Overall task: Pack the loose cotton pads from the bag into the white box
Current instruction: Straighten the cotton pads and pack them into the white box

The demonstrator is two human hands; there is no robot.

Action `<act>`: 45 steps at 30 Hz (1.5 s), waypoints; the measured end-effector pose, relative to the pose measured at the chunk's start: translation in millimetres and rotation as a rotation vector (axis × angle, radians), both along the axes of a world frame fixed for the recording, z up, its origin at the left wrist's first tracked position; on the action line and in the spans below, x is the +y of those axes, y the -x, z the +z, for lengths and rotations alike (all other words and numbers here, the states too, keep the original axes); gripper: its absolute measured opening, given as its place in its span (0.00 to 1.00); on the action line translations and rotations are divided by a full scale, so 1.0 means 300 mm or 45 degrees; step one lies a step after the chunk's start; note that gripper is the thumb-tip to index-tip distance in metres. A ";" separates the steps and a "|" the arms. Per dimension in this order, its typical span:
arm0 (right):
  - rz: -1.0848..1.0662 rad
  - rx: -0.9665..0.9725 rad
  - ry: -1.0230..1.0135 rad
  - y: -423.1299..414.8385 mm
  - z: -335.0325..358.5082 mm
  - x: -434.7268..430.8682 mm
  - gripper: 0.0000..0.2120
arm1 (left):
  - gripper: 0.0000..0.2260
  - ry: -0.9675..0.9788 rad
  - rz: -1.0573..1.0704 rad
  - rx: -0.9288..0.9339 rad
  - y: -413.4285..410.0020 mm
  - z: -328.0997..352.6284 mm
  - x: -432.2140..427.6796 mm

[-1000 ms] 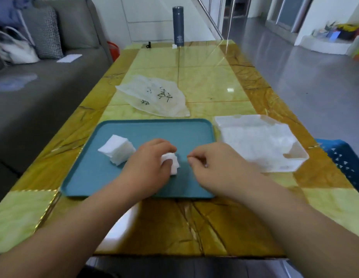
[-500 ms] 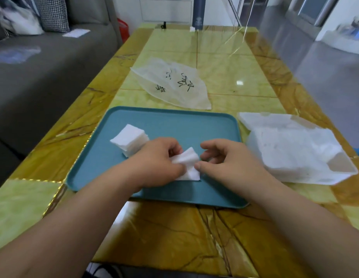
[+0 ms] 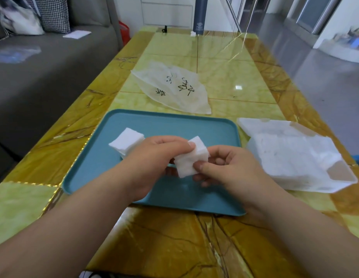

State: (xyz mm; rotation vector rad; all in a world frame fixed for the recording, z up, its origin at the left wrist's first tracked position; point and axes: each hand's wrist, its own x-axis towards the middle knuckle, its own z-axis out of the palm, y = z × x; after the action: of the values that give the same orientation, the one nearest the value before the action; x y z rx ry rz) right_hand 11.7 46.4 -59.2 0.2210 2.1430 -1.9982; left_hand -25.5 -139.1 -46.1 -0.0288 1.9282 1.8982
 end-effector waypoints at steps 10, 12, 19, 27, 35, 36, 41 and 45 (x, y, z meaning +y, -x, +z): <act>-0.206 -0.109 0.134 0.023 -0.012 0.001 0.02 | 0.08 -0.067 0.130 0.331 0.028 0.018 -0.042; -0.175 -0.122 0.220 0.021 -0.005 -0.002 0.04 | 0.05 -0.013 -0.025 0.368 0.008 0.023 -0.034; 0.200 -0.051 0.266 -0.004 0.024 -0.011 0.13 | 0.03 0.105 -0.011 0.400 0.007 0.003 -0.018; 0.253 -0.046 0.368 -0.007 0.017 -0.018 0.16 | 0.04 0.141 0.017 0.422 0.009 -0.002 -0.011; 0.200 -0.083 0.482 -0.003 0.033 -0.015 0.14 | 0.06 0.185 0.064 0.467 0.012 -0.011 -0.010; 0.146 -0.072 0.428 -0.001 0.022 -0.016 0.13 | 0.06 0.197 0.065 0.477 0.015 -0.015 -0.013; -0.037 -0.058 0.403 0.014 -0.023 -0.009 0.06 | 0.18 0.401 -0.051 0.377 0.021 -0.025 -0.043; -0.051 0.179 -0.165 0.014 -0.029 0.006 0.08 | 0.06 0.529 -0.087 0.438 0.015 -0.032 -0.044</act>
State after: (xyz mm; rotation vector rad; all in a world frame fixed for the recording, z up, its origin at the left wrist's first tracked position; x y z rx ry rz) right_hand 7.6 48.2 -67.9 0.1481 2.3763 -1.9511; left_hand -30.1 -152.3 -55.7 0.2511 2.4900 1.5021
